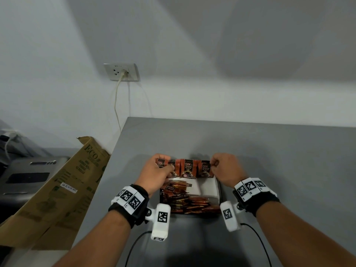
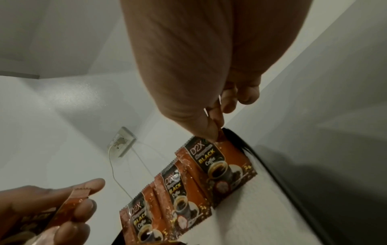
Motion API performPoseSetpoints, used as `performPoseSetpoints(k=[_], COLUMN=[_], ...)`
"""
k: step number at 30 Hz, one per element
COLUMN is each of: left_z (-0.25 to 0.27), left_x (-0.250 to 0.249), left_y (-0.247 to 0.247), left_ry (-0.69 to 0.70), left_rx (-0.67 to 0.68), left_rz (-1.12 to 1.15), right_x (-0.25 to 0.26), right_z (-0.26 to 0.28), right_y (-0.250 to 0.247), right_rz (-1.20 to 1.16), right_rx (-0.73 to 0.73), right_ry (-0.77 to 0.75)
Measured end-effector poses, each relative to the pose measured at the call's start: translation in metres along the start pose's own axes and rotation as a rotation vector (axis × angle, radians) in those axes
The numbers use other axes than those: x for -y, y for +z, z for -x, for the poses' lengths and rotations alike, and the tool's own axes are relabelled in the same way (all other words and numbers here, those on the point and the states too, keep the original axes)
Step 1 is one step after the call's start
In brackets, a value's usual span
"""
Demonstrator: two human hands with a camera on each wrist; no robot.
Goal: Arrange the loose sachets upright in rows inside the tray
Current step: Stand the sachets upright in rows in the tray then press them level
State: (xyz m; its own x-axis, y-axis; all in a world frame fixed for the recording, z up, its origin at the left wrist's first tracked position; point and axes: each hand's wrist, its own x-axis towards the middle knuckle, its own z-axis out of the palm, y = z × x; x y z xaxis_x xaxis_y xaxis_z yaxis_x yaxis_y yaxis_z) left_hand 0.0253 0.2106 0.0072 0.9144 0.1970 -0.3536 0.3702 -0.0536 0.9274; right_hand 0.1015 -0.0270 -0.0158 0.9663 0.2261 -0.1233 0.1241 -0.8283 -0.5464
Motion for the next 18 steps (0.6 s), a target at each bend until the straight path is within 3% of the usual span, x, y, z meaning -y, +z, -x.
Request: performPoseSetpoints(k=[8, 12, 15, 18], left_z=[0.005, 0.007, 0.009, 0.008], left_x=[-0.006, -0.010, -0.018, -0.024], left_y=[0.007, 0.014, 0.027, 0.040], left_ry=[-0.016, 0.086, 0.159, 0.171], left_rx=[0.019, 0.059, 0.116, 0.159], left_rz=[0.036, -0.075, -0.080, -0.070], right_x=[-0.001, 0.010, 0.039, 0.052], right_z=[0.004, 0.011, 0.021, 0.024], right_y=[0.002, -0.012, -0.027, -0.036], right_rz=[0.052, -0.083, -0.342, -0.380], right_rx=[-0.067, -0.114, 0.050, 0.127], right_ry=[-0.050, -0.112, -0.174, -0.216])
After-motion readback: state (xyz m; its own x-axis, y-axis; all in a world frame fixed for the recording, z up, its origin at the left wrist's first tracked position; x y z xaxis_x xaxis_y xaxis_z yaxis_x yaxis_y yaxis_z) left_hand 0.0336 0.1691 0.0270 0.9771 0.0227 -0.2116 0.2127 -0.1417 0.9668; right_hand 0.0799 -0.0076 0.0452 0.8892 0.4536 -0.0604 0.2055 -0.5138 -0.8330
